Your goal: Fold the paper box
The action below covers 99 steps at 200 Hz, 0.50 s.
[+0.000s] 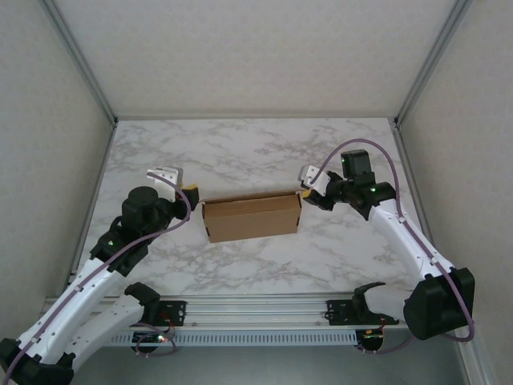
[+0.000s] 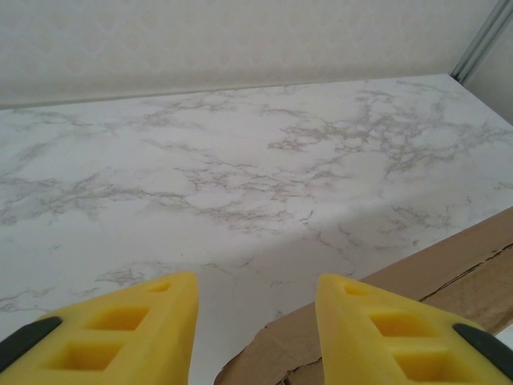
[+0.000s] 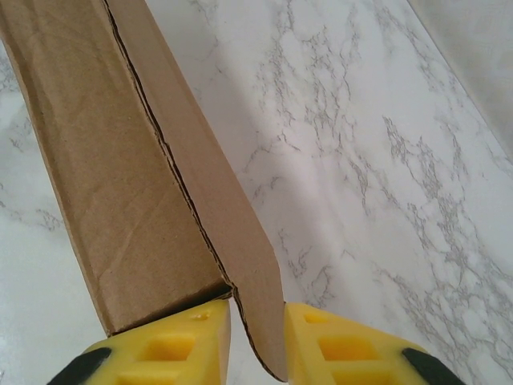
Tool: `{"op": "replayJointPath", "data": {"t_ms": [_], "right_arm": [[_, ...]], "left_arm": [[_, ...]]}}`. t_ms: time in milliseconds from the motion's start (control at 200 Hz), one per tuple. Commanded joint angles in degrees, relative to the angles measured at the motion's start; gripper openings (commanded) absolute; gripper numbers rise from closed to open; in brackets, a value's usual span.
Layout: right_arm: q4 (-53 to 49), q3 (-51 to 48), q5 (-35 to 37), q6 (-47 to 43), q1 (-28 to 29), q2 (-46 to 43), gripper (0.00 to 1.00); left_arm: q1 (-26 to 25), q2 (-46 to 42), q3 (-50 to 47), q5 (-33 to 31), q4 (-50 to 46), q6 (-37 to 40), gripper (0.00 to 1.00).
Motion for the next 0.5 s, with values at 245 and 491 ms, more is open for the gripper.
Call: {"op": "replayJointPath", "data": {"t_ms": [245,491], "right_arm": [[-1.6,0.5,-2.1,0.3,0.3,1.7,0.09],[-3.4,2.0,-3.0,0.9,0.4,1.8,0.04]], "left_arm": [[-0.4,-1.4,2.5,4.6,-3.3,4.8,0.48],[-1.0,-1.1,3.6,4.0,-7.0,17.9,0.57]]}}
